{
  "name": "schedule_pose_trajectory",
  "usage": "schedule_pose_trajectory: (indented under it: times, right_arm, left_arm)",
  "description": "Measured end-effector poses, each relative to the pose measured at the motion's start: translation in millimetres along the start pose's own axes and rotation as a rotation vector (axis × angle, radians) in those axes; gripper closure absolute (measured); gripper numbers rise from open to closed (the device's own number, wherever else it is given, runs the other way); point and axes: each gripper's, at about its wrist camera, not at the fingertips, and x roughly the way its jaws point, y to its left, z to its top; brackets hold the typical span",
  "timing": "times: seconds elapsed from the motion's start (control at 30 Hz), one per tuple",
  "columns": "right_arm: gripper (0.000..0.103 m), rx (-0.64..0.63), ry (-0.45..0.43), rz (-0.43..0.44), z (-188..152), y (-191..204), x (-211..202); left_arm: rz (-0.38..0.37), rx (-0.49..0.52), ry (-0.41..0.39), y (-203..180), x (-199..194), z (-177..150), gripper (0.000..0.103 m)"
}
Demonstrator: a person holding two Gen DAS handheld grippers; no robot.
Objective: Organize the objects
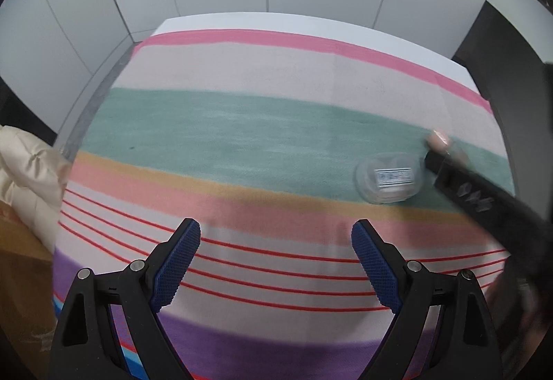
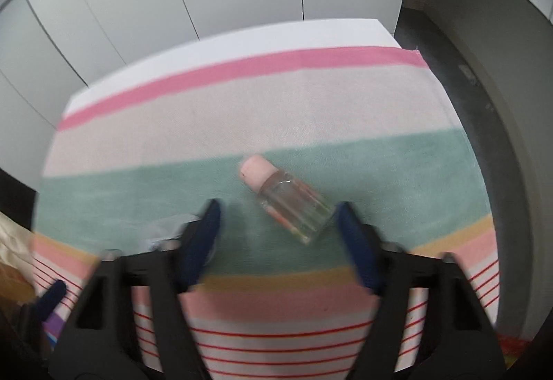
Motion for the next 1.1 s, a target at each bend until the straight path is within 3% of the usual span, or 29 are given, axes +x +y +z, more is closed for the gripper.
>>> schedule_pose_trajectory:
  times: [0.1,0.3,0.5,0.57,0.6,0.63,1.0,1.1]
  right_arm:
    - [0.072,-0.112,-0.041,-0.031,-7,3,2]
    - [0.073,-0.101,-0.052,-0.004,-10,-35,6]
    - [0.073,-0.052,-0.044,-0.01,-13,-72,3]
    - [0.073,-0.048,-0.039,-0.005,-14,-75,2]
    - [0.073,-0.05,-0.039,-0.003,-14,-75,1]
    - [0.073,-0.056,-0.039,-0.002,-16,-75,0]
    - [0.073,-0.103,-0.034,0.007,-8,-73,-24]
    - [0.075,-0.116,-0.045,0.009,-4,-71,-35]
  left_arm:
    - [-0.01,0.022,0.006,-14,3,0,0.012]
    - [-0.077,0.059,0.024,-50,12,-2,0.013]
    - [-0.073,0.059,-0.003,-78,19,10,0.013]
    - [-0.057,0.054,-0.014,-83,25,15,0.026]
    - [-0.051,0.055,-0.014,-84,26,15,0.043]
    - [-0.036,0.059,-0.013,-86,28,16,0.045]
    - [0.032,0.098,-0.051,-73,2,11,0.045]
    - [0.031,0.097,-0.055,-67,-10,26,0.045]
